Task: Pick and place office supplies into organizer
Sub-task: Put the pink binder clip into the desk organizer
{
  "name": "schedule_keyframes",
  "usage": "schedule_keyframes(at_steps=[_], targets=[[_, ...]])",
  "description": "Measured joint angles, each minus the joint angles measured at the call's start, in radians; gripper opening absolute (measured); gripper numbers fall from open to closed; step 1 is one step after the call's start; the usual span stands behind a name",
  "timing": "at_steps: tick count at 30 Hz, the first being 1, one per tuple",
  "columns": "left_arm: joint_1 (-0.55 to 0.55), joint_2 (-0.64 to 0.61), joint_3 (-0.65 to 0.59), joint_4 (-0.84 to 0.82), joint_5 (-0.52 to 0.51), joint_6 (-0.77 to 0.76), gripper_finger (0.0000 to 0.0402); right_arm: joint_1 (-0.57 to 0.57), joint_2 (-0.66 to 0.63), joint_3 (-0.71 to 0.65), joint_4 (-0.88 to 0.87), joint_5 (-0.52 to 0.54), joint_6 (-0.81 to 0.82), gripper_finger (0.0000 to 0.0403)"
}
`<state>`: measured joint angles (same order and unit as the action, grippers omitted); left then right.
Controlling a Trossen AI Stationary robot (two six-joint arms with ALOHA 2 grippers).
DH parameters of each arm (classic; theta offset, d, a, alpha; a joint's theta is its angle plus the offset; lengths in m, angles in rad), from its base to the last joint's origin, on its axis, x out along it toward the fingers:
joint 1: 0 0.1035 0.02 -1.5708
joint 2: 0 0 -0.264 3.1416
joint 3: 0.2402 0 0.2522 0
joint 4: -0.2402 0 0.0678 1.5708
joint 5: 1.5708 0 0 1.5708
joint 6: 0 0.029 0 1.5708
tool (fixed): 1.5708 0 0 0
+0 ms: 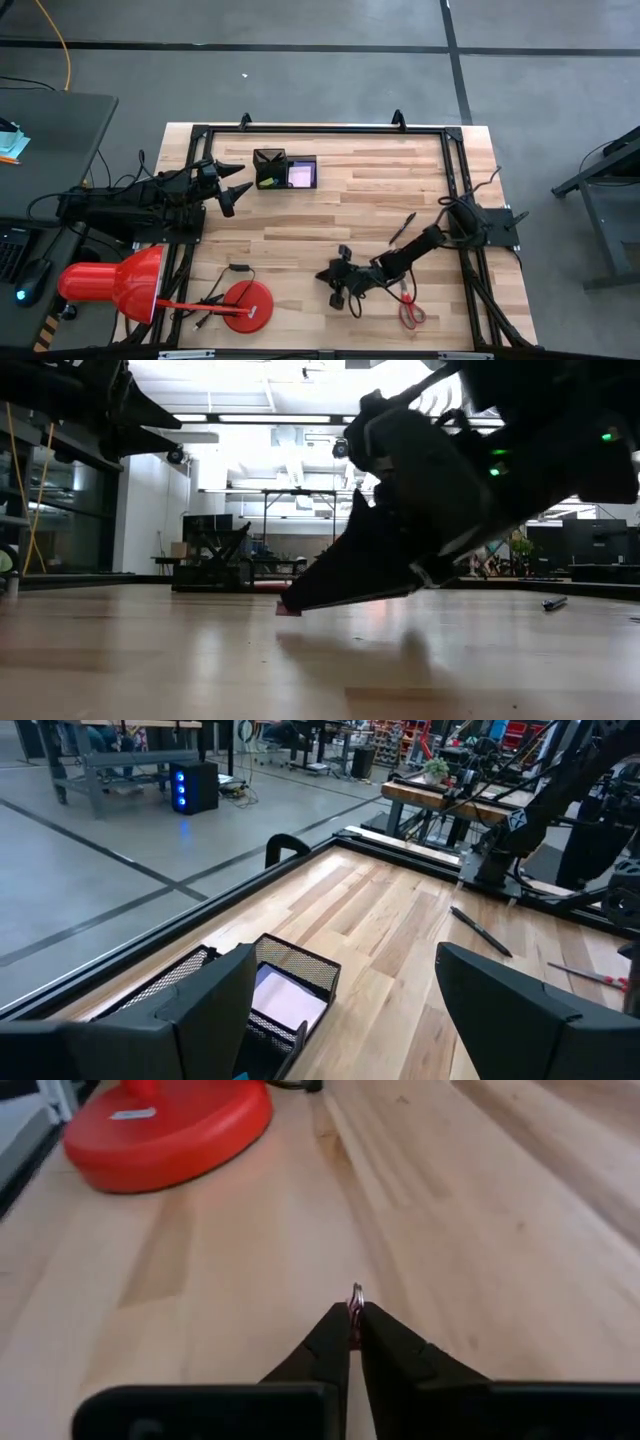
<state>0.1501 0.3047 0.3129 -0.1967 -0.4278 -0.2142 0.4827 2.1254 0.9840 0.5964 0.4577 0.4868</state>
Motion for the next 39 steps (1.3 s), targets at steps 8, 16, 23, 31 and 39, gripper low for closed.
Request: schedule_keyframes(at_steps=[8,16,23,31,39], targets=[[0.000,0.000,0.000,0.001,0.000,0.000,0.0294,-0.091,-0.002,0.030,0.014,-0.082,-0.089,0.0011],[0.000,0.000,0.000,0.000,0.000,0.000,0.0294,-0.244,-0.004,0.179,-0.075,-0.277,-0.260,0.0010],[0.000,0.000,0.000,-0.002,0.000,0.000,0.0294,-0.373,-0.004,0.296,-0.278,-0.279,-0.381,0.0005],[0.000,0.000,0.000,-0.002,0.000,0.000,0.0294,-0.524,-0.004,0.380,-0.276,-0.373,-0.443,0.0008],[0.000,0.000,0.000,-0.001,0.000,0.000,0.0294,-0.641,-0.004,0.453,-0.319,-0.460,-0.440,0.0003]])
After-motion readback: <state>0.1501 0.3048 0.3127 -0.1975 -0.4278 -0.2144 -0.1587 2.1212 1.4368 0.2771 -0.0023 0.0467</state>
